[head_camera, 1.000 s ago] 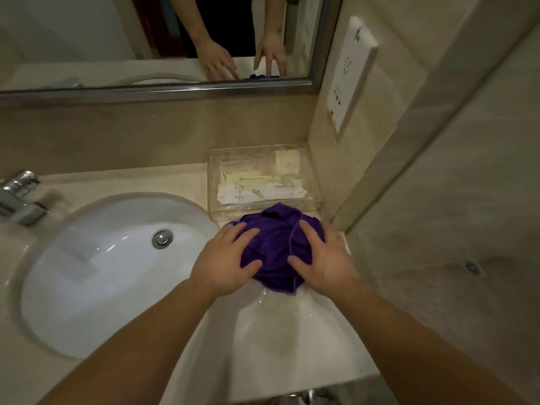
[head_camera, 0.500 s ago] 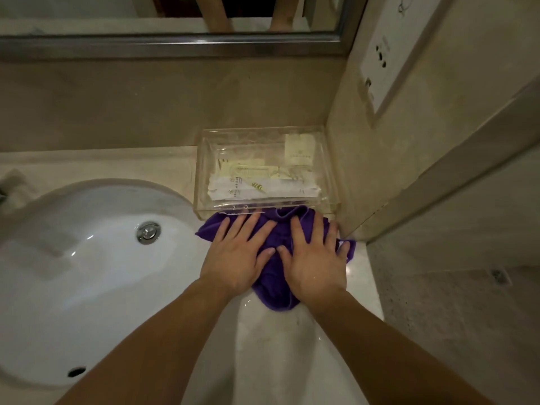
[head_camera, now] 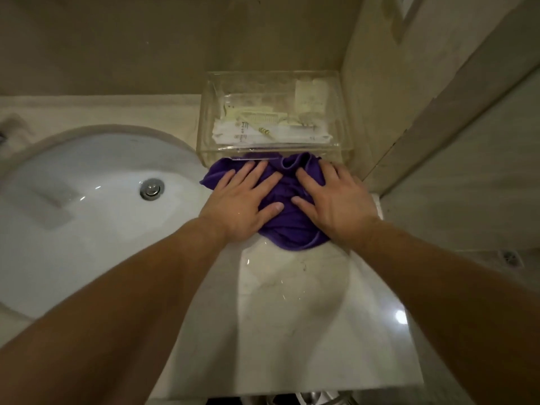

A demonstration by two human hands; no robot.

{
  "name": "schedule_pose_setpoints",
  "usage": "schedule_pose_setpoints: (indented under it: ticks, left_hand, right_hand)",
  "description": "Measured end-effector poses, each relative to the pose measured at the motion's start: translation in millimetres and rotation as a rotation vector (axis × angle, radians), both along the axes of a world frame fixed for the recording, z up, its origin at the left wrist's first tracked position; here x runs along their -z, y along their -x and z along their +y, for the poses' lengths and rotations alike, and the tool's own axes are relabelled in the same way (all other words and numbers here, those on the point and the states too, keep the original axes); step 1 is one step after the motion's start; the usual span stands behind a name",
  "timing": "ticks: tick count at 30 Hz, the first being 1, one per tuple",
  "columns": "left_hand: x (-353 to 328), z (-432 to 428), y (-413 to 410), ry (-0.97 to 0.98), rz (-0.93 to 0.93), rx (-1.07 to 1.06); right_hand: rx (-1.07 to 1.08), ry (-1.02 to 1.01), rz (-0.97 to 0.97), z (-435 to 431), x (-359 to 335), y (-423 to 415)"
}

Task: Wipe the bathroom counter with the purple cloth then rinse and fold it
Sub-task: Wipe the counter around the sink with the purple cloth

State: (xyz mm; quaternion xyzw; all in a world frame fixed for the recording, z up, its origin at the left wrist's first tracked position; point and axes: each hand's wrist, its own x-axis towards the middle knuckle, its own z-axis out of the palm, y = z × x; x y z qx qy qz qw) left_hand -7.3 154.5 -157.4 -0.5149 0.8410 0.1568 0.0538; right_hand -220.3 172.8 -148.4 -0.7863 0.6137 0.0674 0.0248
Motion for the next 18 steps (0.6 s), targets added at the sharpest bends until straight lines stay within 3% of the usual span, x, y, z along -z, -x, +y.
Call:
schedule_pose_setpoints:
  ticks: [5,7,10,18]
  left_hand:
    - [-15.4,2.8,-17.0,0.197,-0.079,0.177]
    - [-9.6,6.4,-18.7,0.247,-0.013,0.222]
    - [9.0,15.1,-14.5,0.154,0.15,0.177]
    - [21.1,12.1,-16.5,0.115,0.279,0.119]
  right_hand:
    - [-0.203,-0.042,-0.019,-4.6,0.5,23.3]
    - [-0.223,-0.049,-0.037,-1.2,3.0,27.0]
    - [-0.183,-0.047,-0.105,9.5,5.8,24.9]
    - [-0.065,0.013,-0.266,34.9,21.1,21.9]
